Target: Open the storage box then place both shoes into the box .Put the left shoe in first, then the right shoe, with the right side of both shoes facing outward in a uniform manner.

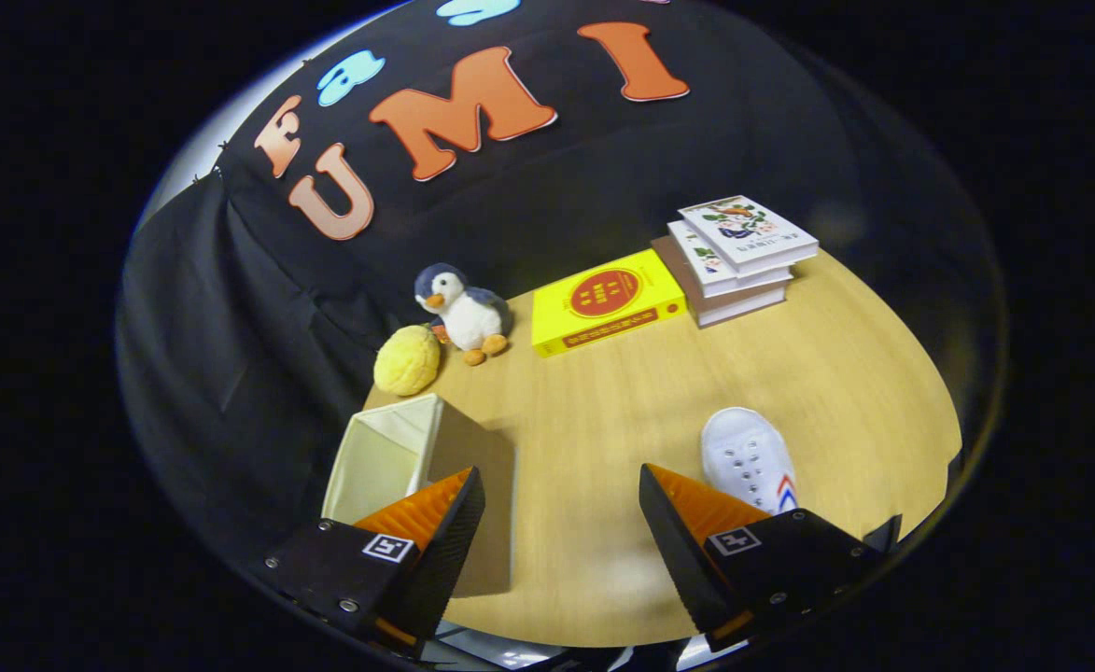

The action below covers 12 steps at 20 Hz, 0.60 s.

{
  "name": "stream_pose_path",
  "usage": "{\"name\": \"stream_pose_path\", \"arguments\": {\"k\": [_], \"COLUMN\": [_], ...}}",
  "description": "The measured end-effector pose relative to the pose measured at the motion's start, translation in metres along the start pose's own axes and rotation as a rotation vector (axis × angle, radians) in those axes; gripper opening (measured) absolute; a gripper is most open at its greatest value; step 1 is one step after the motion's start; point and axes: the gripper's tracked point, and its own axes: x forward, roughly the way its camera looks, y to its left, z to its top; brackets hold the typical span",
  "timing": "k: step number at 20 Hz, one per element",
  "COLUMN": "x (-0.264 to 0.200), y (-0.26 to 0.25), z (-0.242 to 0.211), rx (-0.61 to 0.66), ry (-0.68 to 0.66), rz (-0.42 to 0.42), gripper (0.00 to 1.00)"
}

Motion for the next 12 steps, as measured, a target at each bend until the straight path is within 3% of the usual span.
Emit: {"name": "stream_pose_path", "arguments": {"k": [8, 12], "x": [-0.001, 0.012], "y": [-0.117, -0.151], "z": [-0.026, -0.052], "rx": [-0.02, -0.061], "ry": [0.091, 0.162], "rz": [-0.118, -0.141], "gripper": [0.98, 0.85]}}
